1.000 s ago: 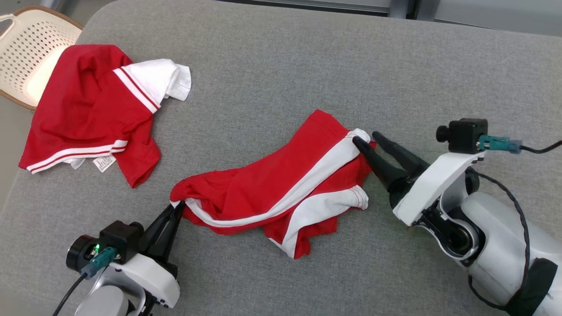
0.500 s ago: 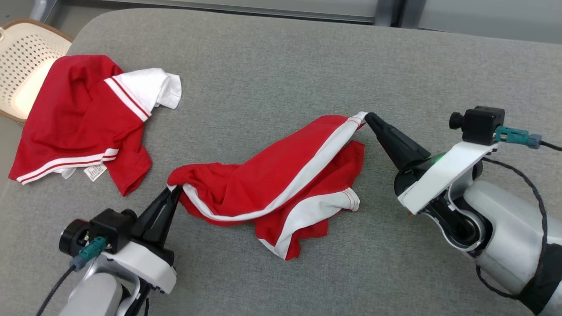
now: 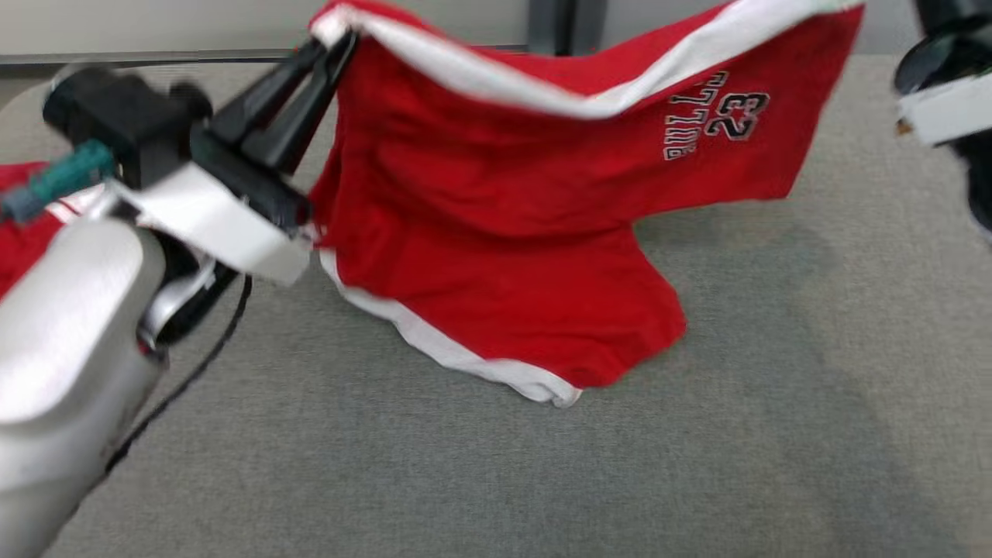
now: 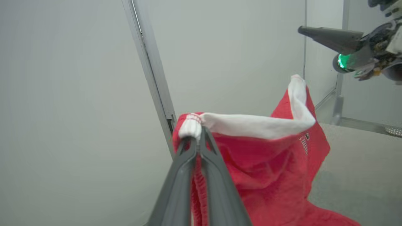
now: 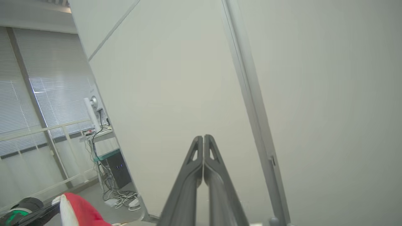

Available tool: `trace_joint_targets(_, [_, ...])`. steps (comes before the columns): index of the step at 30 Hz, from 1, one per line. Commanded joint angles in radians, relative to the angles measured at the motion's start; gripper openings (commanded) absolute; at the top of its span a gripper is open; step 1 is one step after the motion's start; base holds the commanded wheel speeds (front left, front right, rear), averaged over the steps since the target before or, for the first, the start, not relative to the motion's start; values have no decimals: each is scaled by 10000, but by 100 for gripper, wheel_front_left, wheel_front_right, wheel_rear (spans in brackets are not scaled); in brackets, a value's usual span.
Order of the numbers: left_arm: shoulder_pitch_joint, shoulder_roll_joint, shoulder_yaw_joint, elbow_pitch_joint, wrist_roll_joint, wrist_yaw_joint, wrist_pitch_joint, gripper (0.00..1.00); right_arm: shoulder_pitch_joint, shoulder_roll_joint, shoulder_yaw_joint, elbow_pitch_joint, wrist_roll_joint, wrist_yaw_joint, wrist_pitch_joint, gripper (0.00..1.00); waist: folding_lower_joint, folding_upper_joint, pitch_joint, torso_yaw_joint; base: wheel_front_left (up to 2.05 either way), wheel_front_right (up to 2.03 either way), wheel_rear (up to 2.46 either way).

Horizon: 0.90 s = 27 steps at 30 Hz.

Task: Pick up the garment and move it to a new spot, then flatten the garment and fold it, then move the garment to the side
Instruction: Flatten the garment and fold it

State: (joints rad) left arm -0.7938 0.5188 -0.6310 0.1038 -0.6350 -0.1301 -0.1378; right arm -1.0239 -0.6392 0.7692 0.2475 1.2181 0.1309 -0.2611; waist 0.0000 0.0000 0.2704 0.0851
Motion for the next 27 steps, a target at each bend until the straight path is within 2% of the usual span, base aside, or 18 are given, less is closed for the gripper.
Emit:
trace_joint_targets(1, [-529,4,-84,39,-160,-5,72,0,-207,-27,-138,116,-188,-2,-54,0,0,0,324,-504,0,0,0])
trace_joint_targets(3, [-2000,-90,-487,372,-429,-4,271,0,-864,-58,-668,505,-838,-2,-56,0,0,0,627,-899,0,0,0])
trace_joint_targets(8, [-5323,-759,-1136,2162,-651,-4,67,0,-2496,519,-1994,1568,-2529,-2,-56,0,0,0,1395,-1942,0,0,0])
trace_joint_targets(11, [-6723,-1023,-1956,3093,-560,-4,-66,0,-2825,1227,-2179,1875,-2999,-2,-35,0,0,0,1716,-2382,0,0,0])
trace_joint_targets(13, [-7323,-1024,-2564,3413,-639,-4,-232,0,-2597,1655,-2031,1864,-2844,-2,-36,0,0,0,1790,-2563,0,0,0])
trace_joint_targets(14, [-7577,-1005,-2852,3509,-708,-2,-348,0,-2365,1815,-1759,1727,-2698,-2,-36,36,0,0,1797,-2612,0,0,0])
trace_joint_targets(15, [-7739,-1010,-3118,3525,-859,-2,-451,0,-2092,1874,-1468,1619,-2552,-2,-36,85,0,0,1783,-2633,0,0,0])
trace_joint_targets(16, [-7851,-991,-3424,3488,-946,-2,-514,0,-1866,1855,-1231,1451,-2416,-3,-39,100,0,0,1767,-2631,0,0,0])
trace_joint_targets(19, [-7908,-792,-4332,3071,-1431,-2,-713,0,-917,1756,-815,1065,-2143,-2,-38,100,0,0,1660,-2533,0,0,0])
trace_joint_targets(22, [-7534,-391,-5095,2311,-1932,-2,-881,0,124,1530,-917,863,-2083,-2,-38,100,0,0,1478,-2340,0,0,0])
trace_joint_targets(25, [-6726,322,-5527,1188,-2306,-3,-1002,0,1194,1238,-1131,584,-1976,-2,-38,100,0,0,1264,-2059,0,0,0])
trace_joint_targets(27, [-5910,960,-5649,497,-2402,194,-1080,0,2022,965,-1227,356,-1842,-2,-37,100,0,0,1106,-1772,0,0,0])
